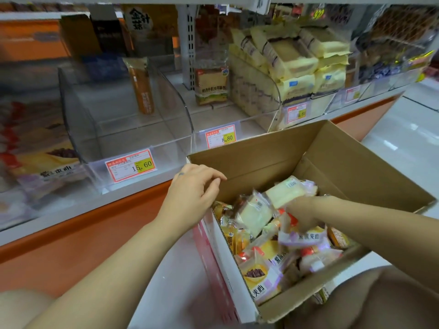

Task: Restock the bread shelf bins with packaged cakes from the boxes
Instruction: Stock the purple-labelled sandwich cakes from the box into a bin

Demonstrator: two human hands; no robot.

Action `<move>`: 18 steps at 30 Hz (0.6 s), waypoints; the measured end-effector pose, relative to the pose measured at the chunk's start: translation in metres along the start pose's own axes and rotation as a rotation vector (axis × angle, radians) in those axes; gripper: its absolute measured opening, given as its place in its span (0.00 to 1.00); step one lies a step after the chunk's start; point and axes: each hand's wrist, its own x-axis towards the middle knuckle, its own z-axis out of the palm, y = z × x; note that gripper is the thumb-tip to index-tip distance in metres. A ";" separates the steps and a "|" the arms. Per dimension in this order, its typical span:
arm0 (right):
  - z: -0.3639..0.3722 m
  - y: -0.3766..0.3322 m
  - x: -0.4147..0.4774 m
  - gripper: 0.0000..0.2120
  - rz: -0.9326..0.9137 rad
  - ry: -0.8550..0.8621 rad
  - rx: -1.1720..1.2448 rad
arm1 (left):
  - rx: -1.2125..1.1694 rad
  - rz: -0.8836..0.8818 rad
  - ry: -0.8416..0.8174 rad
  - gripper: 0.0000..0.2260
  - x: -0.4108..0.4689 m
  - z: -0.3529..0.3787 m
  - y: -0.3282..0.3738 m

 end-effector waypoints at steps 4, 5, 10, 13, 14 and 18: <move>-0.029 0.001 -0.030 0.14 -0.029 0.265 0.204 | 0.008 0.019 -0.052 0.08 -0.003 -0.012 0.002; -0.037 0.002 -0.037 0.14 -0.040 0.359 0.223 | 0.005 0.030 -0.056 0.08 -0.004 -0.017 0.003; -0.098 -0.026 -0.103 0.13 -0.132 0.690 0.227 | -0.091 0.132 0.031 0.11 -0.014 -0.050 0.008; -0.132 -0.058 -0.133 0.16 -0.201 0.860 0.171 | -0.160 0.179 0.091 0.17 -0.025 -0.084 0.012; -0.143 -0.072 -0.141 0.16 -0.233 0.904 0.163 | -0.170 0.179 0.117 0.18 -0.030 -0.097 0.013; -0.183 -0.132 -0.162 0.13 -0.417 1.058 0.167 | -0.147 0.135 0.238 0.18 -0.051 -0.148 0.006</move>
